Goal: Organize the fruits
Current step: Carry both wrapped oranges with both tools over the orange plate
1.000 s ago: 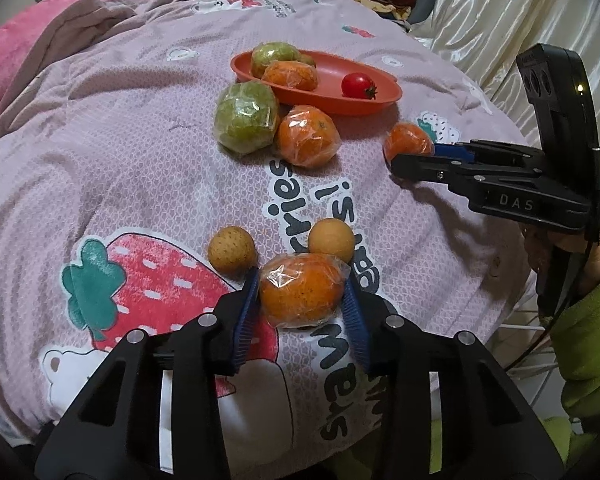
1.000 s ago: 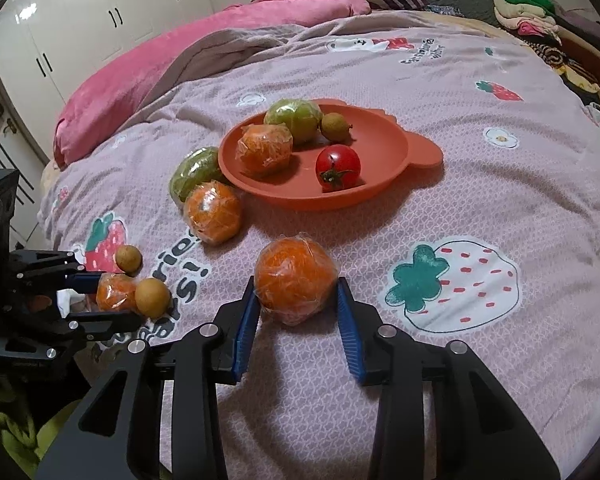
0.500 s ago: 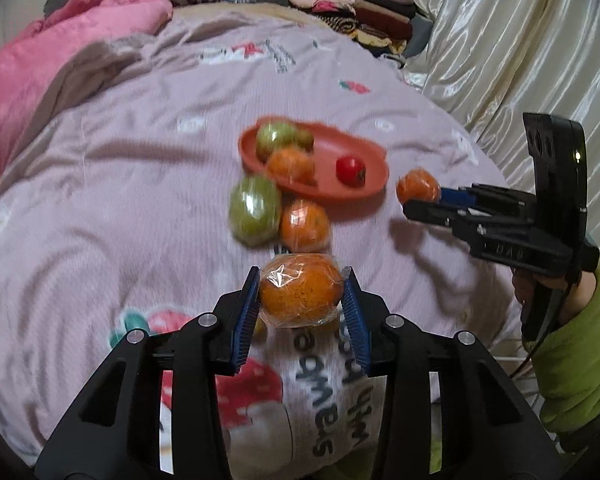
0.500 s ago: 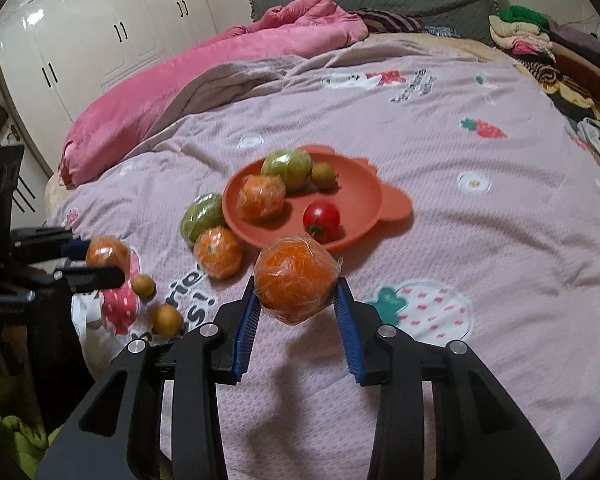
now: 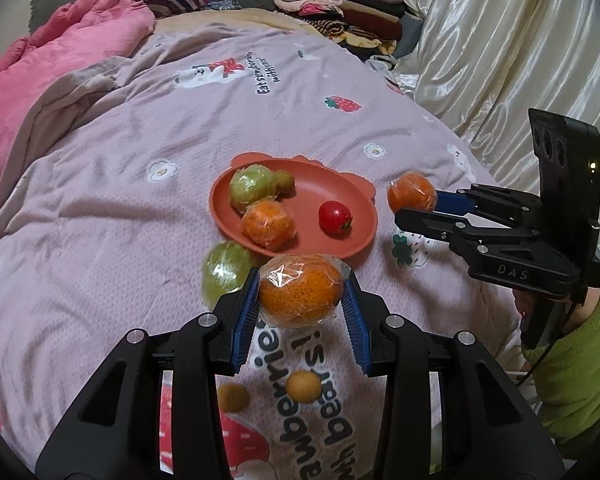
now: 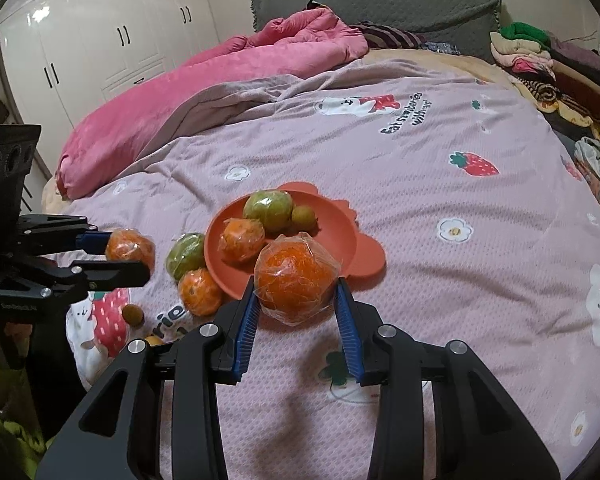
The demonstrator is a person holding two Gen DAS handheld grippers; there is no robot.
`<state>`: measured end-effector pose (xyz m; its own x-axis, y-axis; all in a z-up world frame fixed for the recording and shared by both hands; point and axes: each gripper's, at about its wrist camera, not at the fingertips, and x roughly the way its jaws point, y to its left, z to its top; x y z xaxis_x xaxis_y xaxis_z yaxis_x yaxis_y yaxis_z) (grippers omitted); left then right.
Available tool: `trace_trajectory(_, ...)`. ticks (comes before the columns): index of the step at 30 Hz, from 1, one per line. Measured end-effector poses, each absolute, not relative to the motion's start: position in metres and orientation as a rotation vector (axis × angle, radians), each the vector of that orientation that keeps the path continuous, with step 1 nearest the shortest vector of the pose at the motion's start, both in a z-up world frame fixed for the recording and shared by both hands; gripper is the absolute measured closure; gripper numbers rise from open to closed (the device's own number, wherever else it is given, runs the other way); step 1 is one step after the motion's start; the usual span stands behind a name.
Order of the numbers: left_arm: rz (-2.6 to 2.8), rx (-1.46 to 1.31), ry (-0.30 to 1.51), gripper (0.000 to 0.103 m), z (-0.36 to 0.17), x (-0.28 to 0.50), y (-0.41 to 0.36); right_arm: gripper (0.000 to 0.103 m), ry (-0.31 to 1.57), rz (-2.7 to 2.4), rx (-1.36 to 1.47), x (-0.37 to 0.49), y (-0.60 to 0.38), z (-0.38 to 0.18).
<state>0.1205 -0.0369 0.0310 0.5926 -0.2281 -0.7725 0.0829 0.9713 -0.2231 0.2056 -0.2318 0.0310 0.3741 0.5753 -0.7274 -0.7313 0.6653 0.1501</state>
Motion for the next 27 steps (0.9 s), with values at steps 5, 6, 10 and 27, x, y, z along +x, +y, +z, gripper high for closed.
trace_trajectory(5,-0.193,-0.159,0.932,0.071,0.029,0.136,-0.043,0.068,0.839,0.849,-0.219,0.214,-0.229,0.032)
trace_trajectory(6,-0.194,-0.158,0.936,0.071,0.028,0.139,-0.043,0.068,0.841,0.849,-0.222,0.216,-0.229,0.031)
trace_trajectory(10,-0.200,-0.156,0.945,0.071,0.025,0.149,-0.046,0.068,0.848,0.851,-0.230,0.222,-0.227,0.029)
trace_trajectory(27,-0.230,-0.142,1.006,0.071,0.007,0.179,-0.060,0.067,0.883,0.867,-0.249,0.243,-0.216,0.021)
